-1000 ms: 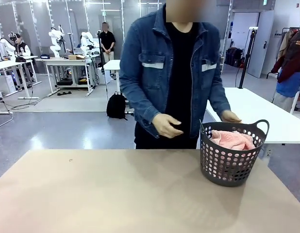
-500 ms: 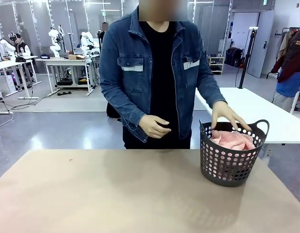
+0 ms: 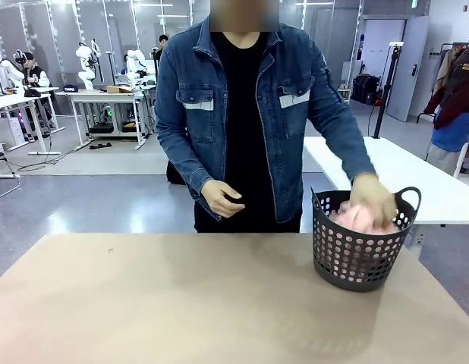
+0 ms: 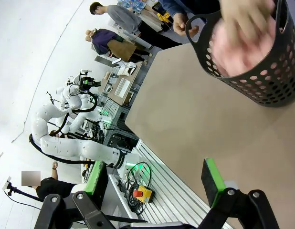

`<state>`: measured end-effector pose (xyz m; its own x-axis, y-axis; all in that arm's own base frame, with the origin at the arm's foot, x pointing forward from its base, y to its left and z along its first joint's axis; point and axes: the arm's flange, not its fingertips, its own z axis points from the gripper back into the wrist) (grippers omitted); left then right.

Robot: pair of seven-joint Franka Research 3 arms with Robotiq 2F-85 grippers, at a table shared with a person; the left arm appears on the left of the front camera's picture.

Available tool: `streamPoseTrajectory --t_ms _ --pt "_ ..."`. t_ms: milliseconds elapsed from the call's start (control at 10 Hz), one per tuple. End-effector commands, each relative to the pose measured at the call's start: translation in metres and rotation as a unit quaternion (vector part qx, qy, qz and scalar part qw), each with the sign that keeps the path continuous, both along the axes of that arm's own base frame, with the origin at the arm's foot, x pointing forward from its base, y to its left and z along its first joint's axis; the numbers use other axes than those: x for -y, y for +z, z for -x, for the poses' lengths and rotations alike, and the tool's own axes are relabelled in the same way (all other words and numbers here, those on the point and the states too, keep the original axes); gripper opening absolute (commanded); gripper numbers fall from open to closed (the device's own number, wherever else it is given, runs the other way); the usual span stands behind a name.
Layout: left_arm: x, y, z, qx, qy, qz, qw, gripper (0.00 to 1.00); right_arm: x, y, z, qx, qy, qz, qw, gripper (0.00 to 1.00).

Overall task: Fold the towel.
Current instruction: Grab the top end of the 100 cm Hotel Towel extended by the human.

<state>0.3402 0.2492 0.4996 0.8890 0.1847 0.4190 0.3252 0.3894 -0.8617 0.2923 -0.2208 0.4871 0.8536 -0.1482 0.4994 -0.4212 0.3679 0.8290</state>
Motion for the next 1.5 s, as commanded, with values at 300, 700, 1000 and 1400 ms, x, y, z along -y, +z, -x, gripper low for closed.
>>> streamPoseTrajectory --t_ms 300,700,1000,1400 --pt "-0.0009 -0.0002 0.0003 0.002 -0.002 0.003 1.000 1.00 0.0011 0.0020 -0.0011 0.007 0.001 -0.002 1.000 1.00" --pt "-0.0009 -0.0002 0.0003 0.002 -0.002 0.003 1.000 1.00 0.0011 0.0020 -0.0011 0.007 0.001 -0.002 1.000 1.00" --pt "-0.0009 -0.0002 0.0003 0.002 -0.002 0.003 1.000 1.00 0.0011 0.0020 -0.0011 0.007 0.001 -0.002 1.000 1.00" --pt "-0.0009 -0.0002 0.0003 0.002 -0.002 0.003 1.000 1.00 0.0011 0.0020 -0.0011 0.007 0.001 -0.002 1.000 1.00"
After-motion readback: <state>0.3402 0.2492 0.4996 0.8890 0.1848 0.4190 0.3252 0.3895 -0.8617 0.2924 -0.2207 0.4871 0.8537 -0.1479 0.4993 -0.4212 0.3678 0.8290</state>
